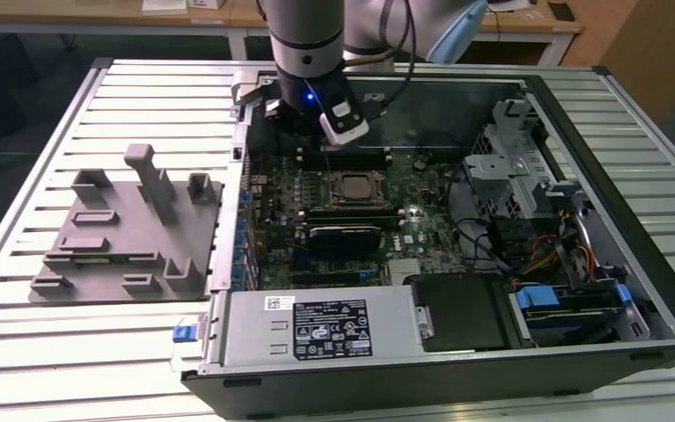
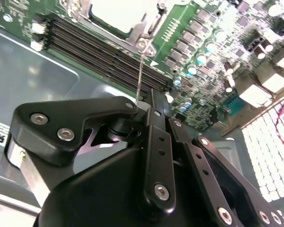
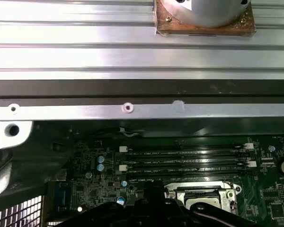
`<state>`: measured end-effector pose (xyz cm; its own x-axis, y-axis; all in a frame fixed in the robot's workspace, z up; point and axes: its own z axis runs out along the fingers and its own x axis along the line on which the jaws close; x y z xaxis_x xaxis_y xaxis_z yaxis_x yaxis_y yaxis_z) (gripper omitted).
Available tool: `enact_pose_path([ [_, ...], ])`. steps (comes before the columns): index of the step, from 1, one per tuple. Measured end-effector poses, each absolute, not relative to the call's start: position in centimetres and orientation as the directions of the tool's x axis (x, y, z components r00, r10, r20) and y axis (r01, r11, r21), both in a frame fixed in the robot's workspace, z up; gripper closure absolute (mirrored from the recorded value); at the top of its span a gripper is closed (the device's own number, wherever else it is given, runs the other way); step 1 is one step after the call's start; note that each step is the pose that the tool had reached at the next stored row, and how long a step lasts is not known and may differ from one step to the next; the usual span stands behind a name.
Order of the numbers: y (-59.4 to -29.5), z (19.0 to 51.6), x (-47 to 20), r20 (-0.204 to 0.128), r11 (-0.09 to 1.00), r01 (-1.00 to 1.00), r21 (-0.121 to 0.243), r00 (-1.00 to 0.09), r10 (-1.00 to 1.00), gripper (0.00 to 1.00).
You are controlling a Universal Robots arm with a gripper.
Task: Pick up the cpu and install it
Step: 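Install the first cpu locking lever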
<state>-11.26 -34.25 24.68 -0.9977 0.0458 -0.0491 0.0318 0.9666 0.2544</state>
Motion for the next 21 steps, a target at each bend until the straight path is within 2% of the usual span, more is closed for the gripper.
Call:
enact_pose_path([
  [21,-34.2,24.4,-9.2,-0.051,0.967,0.034,0.251,-0.998,0.048,0.89],
])
